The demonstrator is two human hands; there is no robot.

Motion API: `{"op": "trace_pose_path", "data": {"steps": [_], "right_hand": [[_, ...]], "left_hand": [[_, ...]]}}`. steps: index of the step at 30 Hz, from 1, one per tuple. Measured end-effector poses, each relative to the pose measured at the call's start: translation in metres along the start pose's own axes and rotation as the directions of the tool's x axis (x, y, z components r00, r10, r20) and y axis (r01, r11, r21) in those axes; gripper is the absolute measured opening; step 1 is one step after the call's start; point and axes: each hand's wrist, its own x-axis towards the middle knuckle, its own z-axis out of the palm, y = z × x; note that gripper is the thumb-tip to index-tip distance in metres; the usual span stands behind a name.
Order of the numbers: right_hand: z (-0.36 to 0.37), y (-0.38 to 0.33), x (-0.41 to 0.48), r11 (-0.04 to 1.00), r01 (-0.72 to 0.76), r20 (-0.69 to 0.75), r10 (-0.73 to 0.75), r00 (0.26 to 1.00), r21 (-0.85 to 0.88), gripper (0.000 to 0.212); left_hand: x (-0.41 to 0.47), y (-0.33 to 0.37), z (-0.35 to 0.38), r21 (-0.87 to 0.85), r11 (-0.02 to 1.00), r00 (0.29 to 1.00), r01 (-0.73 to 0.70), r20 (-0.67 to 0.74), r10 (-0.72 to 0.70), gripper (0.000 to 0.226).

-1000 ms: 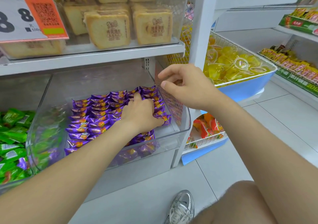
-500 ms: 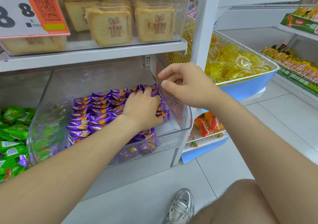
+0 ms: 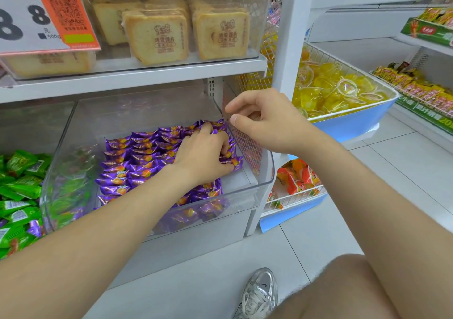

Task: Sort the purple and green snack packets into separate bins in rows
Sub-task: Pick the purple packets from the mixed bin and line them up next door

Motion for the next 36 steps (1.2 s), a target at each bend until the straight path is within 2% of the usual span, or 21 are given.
{"op": "trace_pose_path", "data": {"steps": [5,8,9,11,14,16,18,21,23,25,28,31,33,36], "right_hand": [[0.001,-0.001,0.0,1.0,-0.002,0.003,0.002,1.0,0.01,0.017],[0.0,-0.002,0.0,1.0,0.004,0.0,-0.004,1.0,0.016,0.019],[-0.001,-0.002,0.0,1.0,0.007,-0.006,-0.006,1.0,0.016,0.021],[-0.002,-0.001,0.0,1.0,0.008,-0.018,-0.008,1.0,0.017,0.025],[-0.006,-0.001,-0.001,0.999,0.028,-0.014,-0.027,1.0,0.022,0.034],[-0.007,-0.002,-0.003,0.998,0.051,0.017,-0.052,0.998,0.036,0.028],[-0.006,-0.005,-0.006,0.995,0.053,0.08,-0.059,0.995,0.083,0.022],[-0.008,-0.012,-0.007,0.992,0.048,0.119,-0.062,0.991,0.116,0.017],[-0.012,-0.016,-0.007,0.991,-0.034,0.075,0.024,0.997,0.13,0.011],[-0.015,-0.02,-0.009,0.956,-0.18,0.079,0.166,0.983,0.232,0.01],[-0.016,-0.025,-0.013,0.896,-0.306,0.191,0.255,0.948,0.321,0.009],[-0.017,-0.026,-0.017,0.926,-0.301,0.176,0.265,0.948,0.229,0.019],[-0.018,-0.024,-0.017,0.951,-0.268,0.105,0.254,0.962,0.155,0.018],[-0.018,-0.019,-0.015,0.948,-0.258,0.022,0.258,0.966,0.186,0.013]], "left_hand": [[-0.004,0.005,-0.006,-0.027,1.0,1.0,0.012,0.027,-0.012,0.037],[-0.005,0.007,-0.014,-0.23,0.972,0.999,0.041,-0.001,-0.042,0.02],[-0.006,0.008,-0.019,-0.324,0.945,0.999,0.034,-0.009,-0.039,0.024],[-0.011,0.008,-0.031,-0.509,0.86,0.999,0.047,0.025,-0.039,0.046],[-0.026,0.006,-0.045,-0.719,0.68,0.989,0.141,0.077,-0.124,0.067],[-0.034,0.004,-0.05,-0.84,0.517,0.981,0.164,0.085,-0.173,0.072],[-0.039,0.003,-0.057,-0.873,0.469,0.982,0.138,0.058,-0.182,0.073],[-0.047,0.006,-0.068,-0.859,0.508,0.983,0.057,-0.04,-0.178,0.066],[-0.052,0.007,-0.073,-0.755,0.655,0.973,0.001,-0.152,-0.176,0.055],[-0.056,0.009,-0.075,-0.58,0.81,0.964,-0.084,-0.254,-0.082,0.045],[-0.058,0.014,-0.074,-0.449,0.875,0.95,-0.184,-0.31,0.041,0.028],[-0.056,0.017,-0.07,-0.403,0.903,0.963,-0.149,-0.267,0.04,0.017],[-0.051,0.015,-0.066,-0.371,0.925,0.989,-0.08,-0.146,0.027,0.018],[-0.038,0.011,-0.055,-0.325,0.944,0.997,-0.053,0.027,0.065,0.02]]}}
